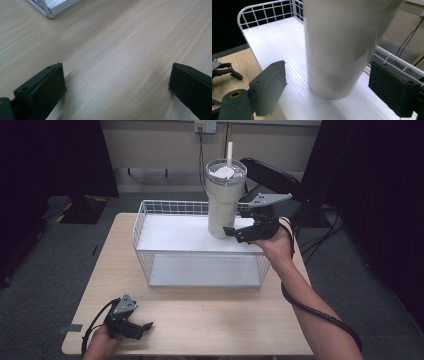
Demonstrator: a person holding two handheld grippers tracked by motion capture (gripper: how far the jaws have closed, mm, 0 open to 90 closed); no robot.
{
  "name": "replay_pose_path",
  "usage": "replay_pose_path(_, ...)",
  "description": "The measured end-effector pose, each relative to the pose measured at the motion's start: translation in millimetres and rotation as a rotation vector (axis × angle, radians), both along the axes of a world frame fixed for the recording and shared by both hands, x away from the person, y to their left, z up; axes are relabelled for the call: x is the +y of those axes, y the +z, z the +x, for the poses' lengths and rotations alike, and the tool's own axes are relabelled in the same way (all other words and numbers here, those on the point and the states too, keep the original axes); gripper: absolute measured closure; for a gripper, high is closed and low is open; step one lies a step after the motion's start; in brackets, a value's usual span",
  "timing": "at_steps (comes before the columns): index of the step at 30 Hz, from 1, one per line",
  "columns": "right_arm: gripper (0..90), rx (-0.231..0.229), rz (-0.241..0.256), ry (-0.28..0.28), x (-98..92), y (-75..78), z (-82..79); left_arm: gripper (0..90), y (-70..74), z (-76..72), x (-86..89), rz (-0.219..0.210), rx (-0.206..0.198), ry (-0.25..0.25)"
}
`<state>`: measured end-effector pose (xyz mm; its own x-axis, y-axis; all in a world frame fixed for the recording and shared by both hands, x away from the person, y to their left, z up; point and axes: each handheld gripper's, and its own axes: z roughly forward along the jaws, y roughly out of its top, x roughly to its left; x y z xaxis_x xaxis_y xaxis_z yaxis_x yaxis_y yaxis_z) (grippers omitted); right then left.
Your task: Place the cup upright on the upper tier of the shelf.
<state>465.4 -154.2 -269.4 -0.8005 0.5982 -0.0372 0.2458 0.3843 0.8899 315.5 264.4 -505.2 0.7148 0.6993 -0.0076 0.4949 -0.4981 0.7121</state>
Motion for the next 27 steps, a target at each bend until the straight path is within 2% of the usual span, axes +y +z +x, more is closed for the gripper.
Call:
replay_pose_path(14,16.3,-0.002,0.003,0.07,-0.3,-4.0,-23.2,0.0,-0.1,0.0,-0.1,-0.001,0.001,0.0)
replay_pose_path(27,16.5,-0.001,0.065,0.139,-0.7,-11.9,-46.5,0.0,0.0,0.1,0.1,0.003,0.001,-0.002)
